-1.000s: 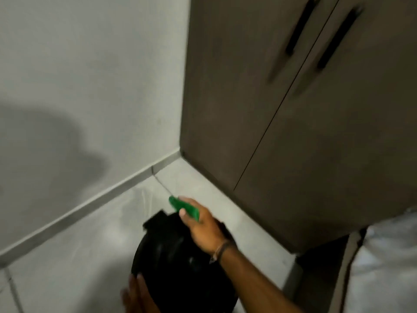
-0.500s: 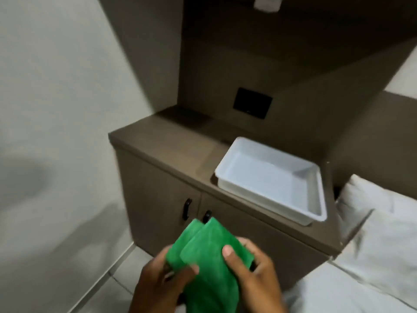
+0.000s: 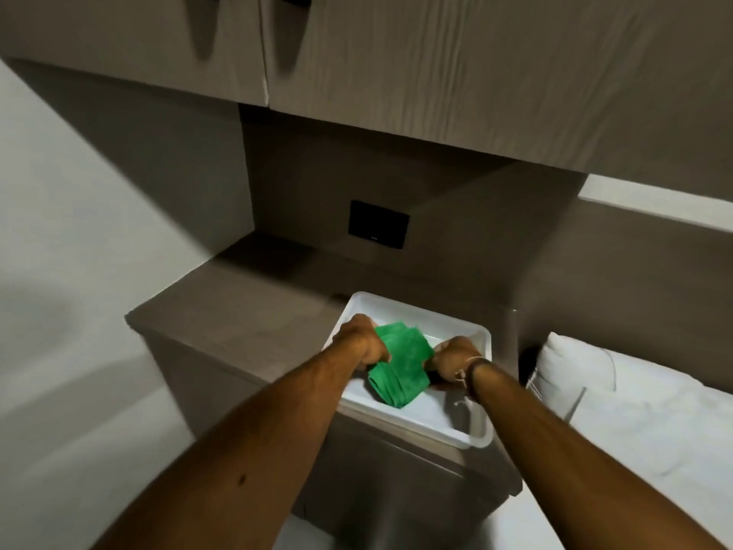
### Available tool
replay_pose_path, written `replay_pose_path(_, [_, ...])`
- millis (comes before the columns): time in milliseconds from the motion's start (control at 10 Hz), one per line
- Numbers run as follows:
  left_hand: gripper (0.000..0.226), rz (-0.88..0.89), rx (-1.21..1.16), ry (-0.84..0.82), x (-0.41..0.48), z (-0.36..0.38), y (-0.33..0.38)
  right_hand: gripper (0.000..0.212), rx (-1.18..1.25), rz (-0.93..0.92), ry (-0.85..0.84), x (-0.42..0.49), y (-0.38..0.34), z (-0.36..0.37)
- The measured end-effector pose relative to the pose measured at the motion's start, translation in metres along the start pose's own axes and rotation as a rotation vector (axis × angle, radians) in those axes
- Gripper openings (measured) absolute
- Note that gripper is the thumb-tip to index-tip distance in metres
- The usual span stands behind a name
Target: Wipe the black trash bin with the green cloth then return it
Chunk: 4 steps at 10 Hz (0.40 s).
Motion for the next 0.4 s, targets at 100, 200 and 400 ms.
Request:
replay_pose_path(100, [0.071, -0.052, 0.123, 0.008, 0.016, 0.019, -0.002, 0.027, -0.256, 0.031, 0.061, 0.014, 0.005, 0.009])
replay_pose_path(200, [0.076, -0.001, 0.303, 0.102, 0.021, 0.029, -0.003, 0.041, -0.310, 0.053, 0.137, 0.024, 0.008, 0.016])
replay_pose_path(400, [0.079, 0.229, 0.605, 0.352, 0.001, 0.033, -0.002, 0.046, -0.497, -0.112, 0.335, 0.012, 0.012, 0.024])
Point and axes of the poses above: each hand's wrist, its own x-axis towards the middle knuckle, its own z-axis out of the palm, y = z × x, the point moved 2 cm from there along x, towards the middle knuckle, and after that the axes turned 1 degree about y, right-handed, at the moved point
